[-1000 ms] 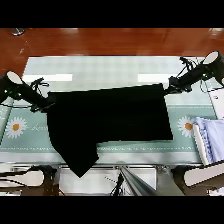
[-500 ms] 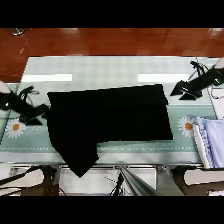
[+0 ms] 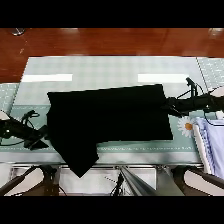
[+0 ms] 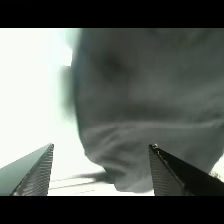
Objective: Fold the shirts.
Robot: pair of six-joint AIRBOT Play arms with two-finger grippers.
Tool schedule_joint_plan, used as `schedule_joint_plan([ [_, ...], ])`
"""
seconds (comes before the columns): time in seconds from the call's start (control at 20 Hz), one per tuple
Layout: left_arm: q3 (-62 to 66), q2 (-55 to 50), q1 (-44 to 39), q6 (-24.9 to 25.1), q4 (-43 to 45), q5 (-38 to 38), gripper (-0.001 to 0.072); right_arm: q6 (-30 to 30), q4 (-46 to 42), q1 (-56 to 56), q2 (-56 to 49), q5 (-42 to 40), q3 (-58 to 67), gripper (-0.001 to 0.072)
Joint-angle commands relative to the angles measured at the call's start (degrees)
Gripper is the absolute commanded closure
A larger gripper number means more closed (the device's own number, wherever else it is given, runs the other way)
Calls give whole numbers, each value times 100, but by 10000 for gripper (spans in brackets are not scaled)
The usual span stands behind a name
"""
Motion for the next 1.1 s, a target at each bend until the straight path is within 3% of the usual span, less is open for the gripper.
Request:
schedule_joint_plan([
  [0.0, -337, 81, -199, 70, -120, -118, 0, -138, 380, 181, 151, -267, -280, 94],
  [0.45, -654, 70, -1036, 184, -916, 546, 9, -114, 538, 42, 151, -437, -269, 94],
  [0.5, -654, 70, -1088, 186, -914, 544, 72, -107, 527, -160, 151, -413, -238, 94],
  [0.6, -654, 70, -1093, 315, -925, 428, 681, -52, 391, -855, 151, -162, -197, 94],
  [0.75, -627, 72, -1093, 420, -931, 118, 680, 743, -1091, -1703, 151, 752, -203, 94],
  [0.85, -629, 72, -1093, 420, -933, 142, 679, 898, -1919, -1777, 155, 1362, -363, 94],
  [1.05, -629, 72, -1093, 415, -1005, 175, 679, 717, -1554, -1775, 155, 1447, -960, 94],
])
